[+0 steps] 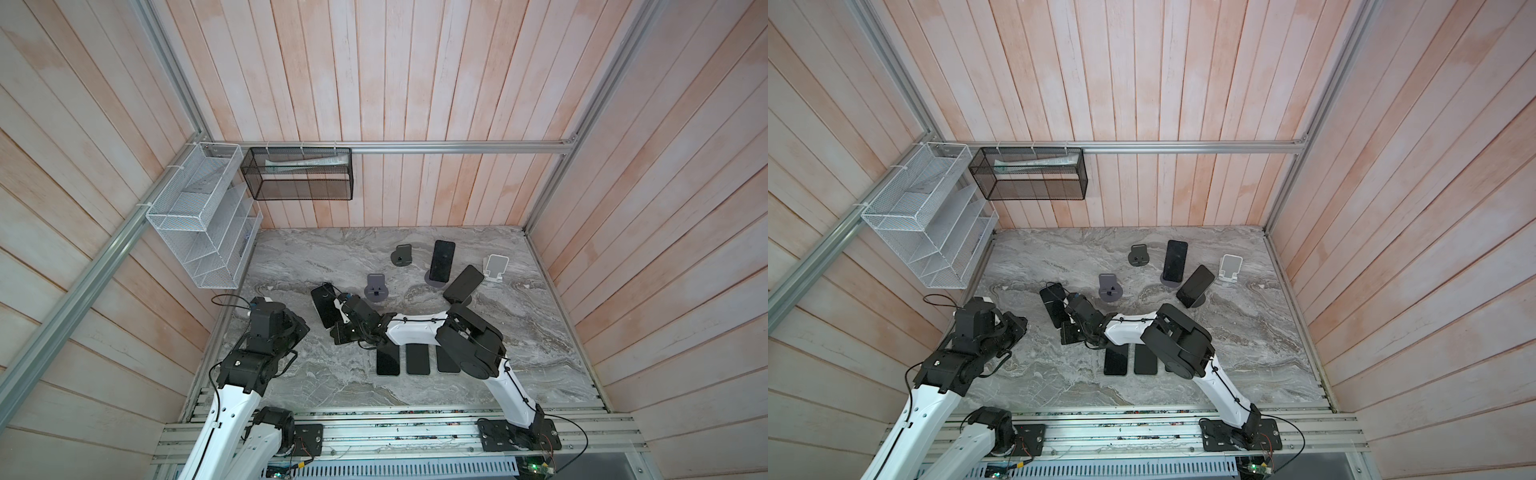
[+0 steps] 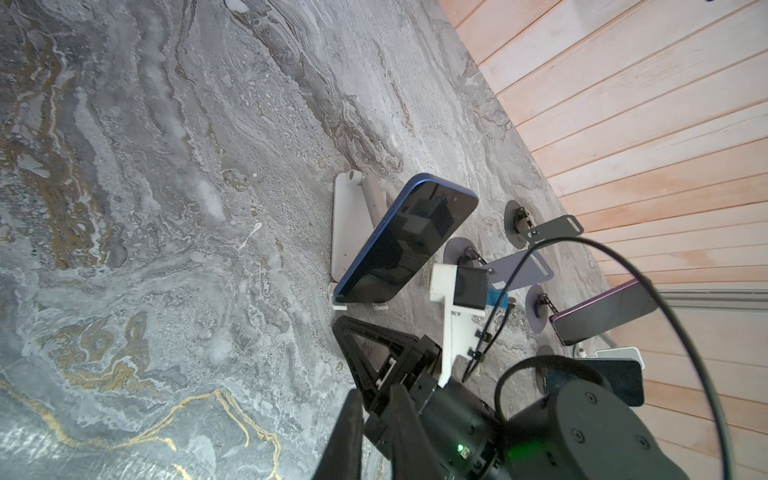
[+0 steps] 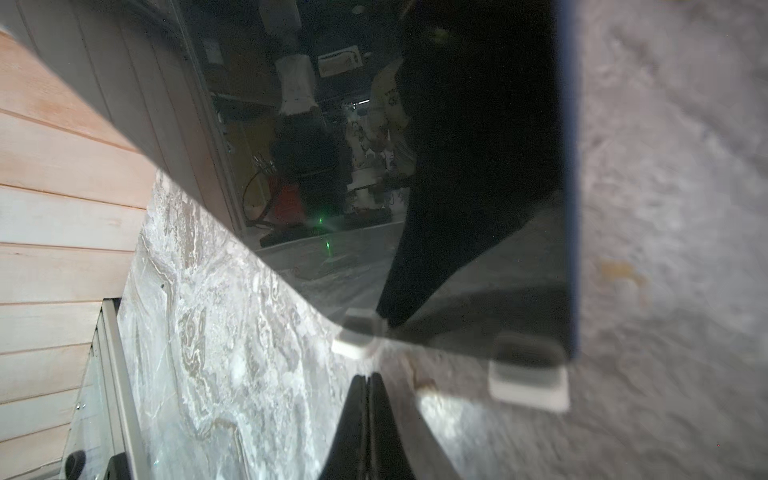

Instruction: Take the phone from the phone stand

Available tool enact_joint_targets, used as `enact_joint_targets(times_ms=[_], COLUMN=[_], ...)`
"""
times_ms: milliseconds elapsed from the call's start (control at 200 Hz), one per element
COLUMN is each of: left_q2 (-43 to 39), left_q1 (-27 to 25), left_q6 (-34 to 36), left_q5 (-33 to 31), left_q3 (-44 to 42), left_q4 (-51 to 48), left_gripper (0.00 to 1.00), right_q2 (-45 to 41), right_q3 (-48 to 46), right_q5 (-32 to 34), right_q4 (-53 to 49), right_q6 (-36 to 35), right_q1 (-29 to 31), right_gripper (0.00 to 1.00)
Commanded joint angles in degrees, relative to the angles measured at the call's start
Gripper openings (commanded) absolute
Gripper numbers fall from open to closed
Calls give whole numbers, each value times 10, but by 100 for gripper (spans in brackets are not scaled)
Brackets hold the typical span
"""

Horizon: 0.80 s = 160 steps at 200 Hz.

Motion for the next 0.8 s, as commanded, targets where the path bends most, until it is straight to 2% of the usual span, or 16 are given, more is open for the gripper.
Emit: enact_joint_targets(times_ms=[0,45,110,150,185,235,285,345,390,455,540,685,795], left_q2=[0,1,1,1,3,11,28,57,85,138,223,354,412], left_q1=[3,2,2,2,2,2,-3,-14,-35,-81,-129,-147,-163], left_q6=[-4,-14,-30,-34,-37,-34,-29,-26,-25,-24,-25,0,-8], left_q5=[2,16,32,40,43,42,31,8,-19,-70,-146,-233,-293], left_q3=[26,32,39,43,48,57,69,86,103,135,199,305,359], left_q4=[-14,-9,5,14,20,23,21,11,3,-13,-59,-138,-193], left_gripper=[29,43,54,66,73,79,82,86,99,100,100,100,100], right_q2=[-81,-113,-175,-211,-241,-285,-329,-380,-413,-454,-498,-562,-595], right_q3=[-43,-72,-121,-147,-166,-188,-208,-220,-228,-242,-254,-288,-318], right_q5=[13,27,53,69,82,95,114,161,198,248,271,254,247], right_q4=[11,13,20,18,13,1,-12,-38,-51,-65,-87,-100,-98], right_q6=[-11,-20,-33,-44,-54,-71,-92,-130,-165,-208,-239,-236,-225], right_q1=[2,3,2,0,-3,-9,-15,-18,-18,-22,-43,-98,-127], right_gripper=[0,0,0,0,6,22,44,66,78,87,91,94,96])
